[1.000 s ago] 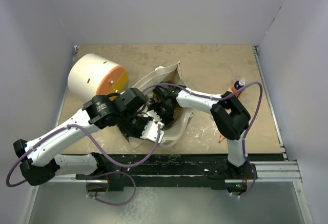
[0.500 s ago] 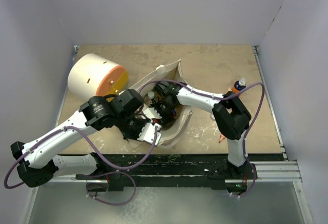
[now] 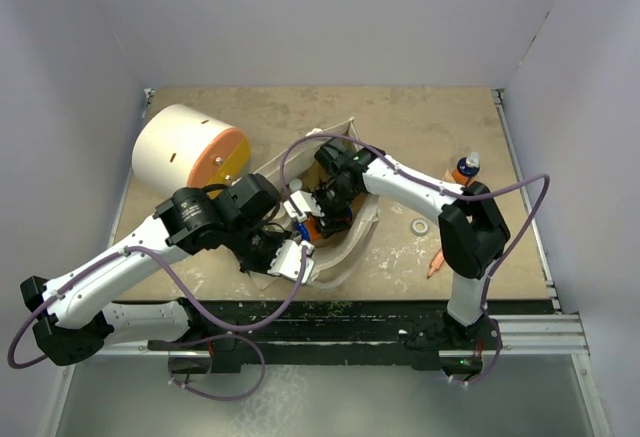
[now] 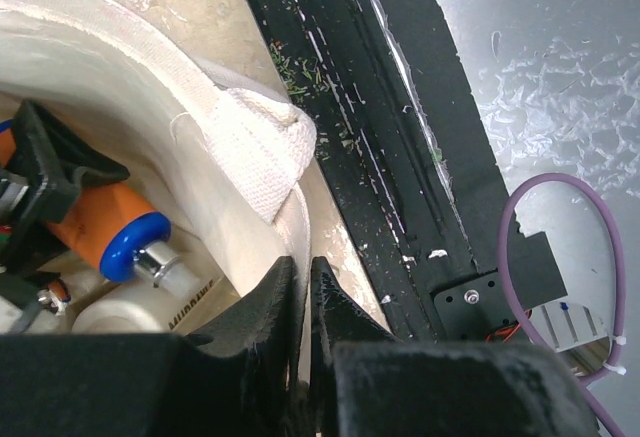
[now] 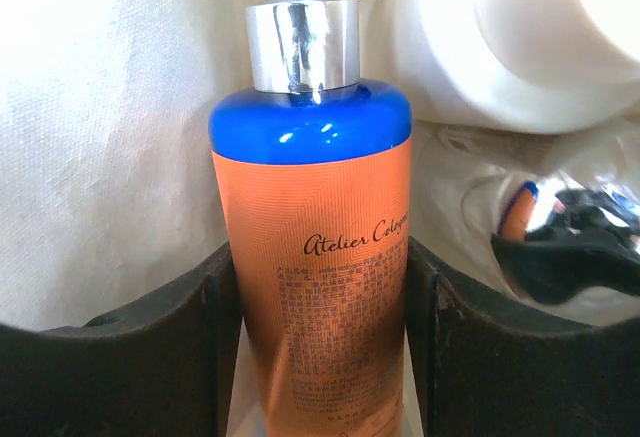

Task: Place the personal care products into the canvas bag
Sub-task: Adjust the care product in the canvas bag.

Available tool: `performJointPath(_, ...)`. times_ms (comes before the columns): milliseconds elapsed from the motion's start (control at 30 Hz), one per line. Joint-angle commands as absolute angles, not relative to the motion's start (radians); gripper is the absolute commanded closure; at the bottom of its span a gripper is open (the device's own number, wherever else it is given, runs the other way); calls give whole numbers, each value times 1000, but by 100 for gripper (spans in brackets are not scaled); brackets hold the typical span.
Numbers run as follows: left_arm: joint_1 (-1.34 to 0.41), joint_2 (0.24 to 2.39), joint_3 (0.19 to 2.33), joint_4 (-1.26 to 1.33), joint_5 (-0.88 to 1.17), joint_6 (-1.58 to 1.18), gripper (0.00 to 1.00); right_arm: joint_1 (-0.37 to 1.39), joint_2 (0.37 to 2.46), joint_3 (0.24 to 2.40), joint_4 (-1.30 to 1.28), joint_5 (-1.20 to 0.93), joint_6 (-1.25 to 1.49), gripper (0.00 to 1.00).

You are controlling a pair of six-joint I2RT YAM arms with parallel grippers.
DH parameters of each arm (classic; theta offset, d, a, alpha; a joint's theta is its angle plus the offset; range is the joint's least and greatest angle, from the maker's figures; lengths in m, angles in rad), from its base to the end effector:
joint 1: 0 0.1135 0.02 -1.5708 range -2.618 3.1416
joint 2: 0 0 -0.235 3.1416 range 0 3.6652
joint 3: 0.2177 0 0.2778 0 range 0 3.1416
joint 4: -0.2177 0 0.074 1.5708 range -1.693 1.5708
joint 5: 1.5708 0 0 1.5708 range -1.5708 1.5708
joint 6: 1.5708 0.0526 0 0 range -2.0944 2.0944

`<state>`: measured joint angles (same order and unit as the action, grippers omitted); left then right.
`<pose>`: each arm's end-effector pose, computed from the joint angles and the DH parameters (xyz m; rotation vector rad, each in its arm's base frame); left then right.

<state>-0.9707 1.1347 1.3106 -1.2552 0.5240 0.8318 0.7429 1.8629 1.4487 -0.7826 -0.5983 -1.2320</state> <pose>0.1103 -0.2077 0.3277 2.1433 1.4738 -0.7394 0.2768 0.2944 0.1750 -2.2245 1.2886 0.6504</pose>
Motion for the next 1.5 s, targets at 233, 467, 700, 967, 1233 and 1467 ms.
performJointPath(233,-958,1139,1330,-1287,534,835,91,690,1737,1512,-831,-725,-1133,100)
performJointPath(467,-950,1149,1349,-1281,533,827,88,652,1682,1511,-796,-765,-1054,100)
performJointPath(700,-932,1168,1390,-1263,528,802,80,629,1628,1493,-696,-805,-933,100)
performJointPath(967,-903,1185,1477,-1197,489,741,57,627,1556,1445,-565,-797,-784,100)
performJointPath(1233,-849,1195,1603,-1130,467,666,33,626,1502,1428,-476,-768,-665,100)
performJointPath(1467,-778,1213,1728,-1063,374,571,25,626,1481,1410,-381,-752,-586,100)
